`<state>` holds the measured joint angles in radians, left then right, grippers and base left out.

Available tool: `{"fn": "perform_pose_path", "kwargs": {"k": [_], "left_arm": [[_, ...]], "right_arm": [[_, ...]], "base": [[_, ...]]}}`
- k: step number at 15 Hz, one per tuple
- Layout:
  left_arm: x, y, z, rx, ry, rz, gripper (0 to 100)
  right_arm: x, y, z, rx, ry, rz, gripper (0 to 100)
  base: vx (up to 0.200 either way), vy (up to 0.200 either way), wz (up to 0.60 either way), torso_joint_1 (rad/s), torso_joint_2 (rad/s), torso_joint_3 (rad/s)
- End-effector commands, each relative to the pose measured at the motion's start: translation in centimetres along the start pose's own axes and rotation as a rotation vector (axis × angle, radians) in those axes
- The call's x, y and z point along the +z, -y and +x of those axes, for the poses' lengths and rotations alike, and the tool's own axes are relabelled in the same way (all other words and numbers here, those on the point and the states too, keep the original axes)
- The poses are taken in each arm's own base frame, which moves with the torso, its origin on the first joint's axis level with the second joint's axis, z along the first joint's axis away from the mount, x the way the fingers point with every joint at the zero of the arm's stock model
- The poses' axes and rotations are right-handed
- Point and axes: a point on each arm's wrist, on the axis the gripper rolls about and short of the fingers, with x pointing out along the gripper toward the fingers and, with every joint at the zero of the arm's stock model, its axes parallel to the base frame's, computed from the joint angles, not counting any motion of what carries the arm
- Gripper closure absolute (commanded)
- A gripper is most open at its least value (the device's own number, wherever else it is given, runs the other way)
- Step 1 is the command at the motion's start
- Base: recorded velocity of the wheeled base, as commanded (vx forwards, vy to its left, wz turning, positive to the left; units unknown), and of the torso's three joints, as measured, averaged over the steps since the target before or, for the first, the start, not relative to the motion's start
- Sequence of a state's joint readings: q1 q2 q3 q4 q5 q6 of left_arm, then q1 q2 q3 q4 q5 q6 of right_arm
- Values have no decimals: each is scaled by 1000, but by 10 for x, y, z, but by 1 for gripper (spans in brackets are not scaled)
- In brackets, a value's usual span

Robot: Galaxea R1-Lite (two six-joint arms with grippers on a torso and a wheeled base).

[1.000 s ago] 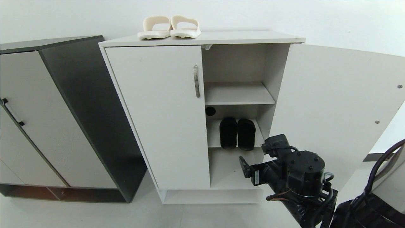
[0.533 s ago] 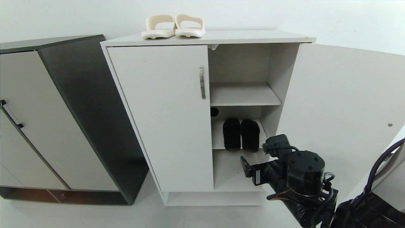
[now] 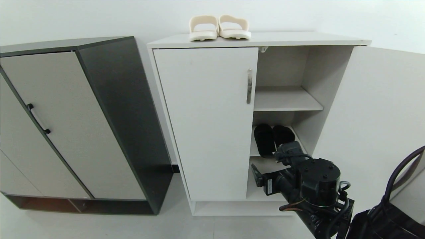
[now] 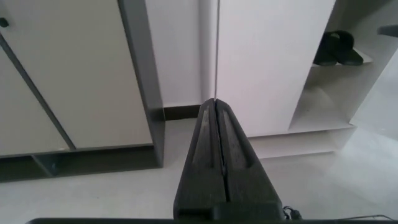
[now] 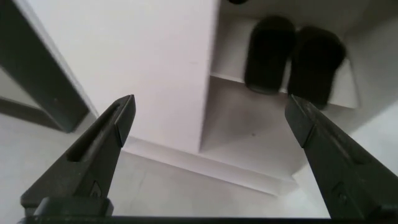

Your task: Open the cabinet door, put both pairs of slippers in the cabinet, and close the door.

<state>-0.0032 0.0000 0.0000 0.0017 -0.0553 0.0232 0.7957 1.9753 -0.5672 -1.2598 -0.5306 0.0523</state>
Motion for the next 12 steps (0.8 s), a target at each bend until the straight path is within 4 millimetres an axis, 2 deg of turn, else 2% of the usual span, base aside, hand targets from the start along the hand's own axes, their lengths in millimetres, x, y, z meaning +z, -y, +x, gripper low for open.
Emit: {"fn": "perform_pose_path", "kwargs": {"k": [1, 5, 12], "left_arm": [[0, 0, 0, 0, -1, 0, 100], [0, 0, 0, 0, -1, 0, 100], [0, 0, 0, 0, -1, 0, 100]], "right_arm": [[-1, 0, 0, 0, -2, -1, 0], [0, 0, 0, -1, 0, 0, 0], [1, 1, 0, -6, 4, 1, 0]], "base": [[0, 200, 0, 7, -2, 7], [0, 200, 0, 6, 0, 1], [0, 0, 0, 0, 0, 0]]}}
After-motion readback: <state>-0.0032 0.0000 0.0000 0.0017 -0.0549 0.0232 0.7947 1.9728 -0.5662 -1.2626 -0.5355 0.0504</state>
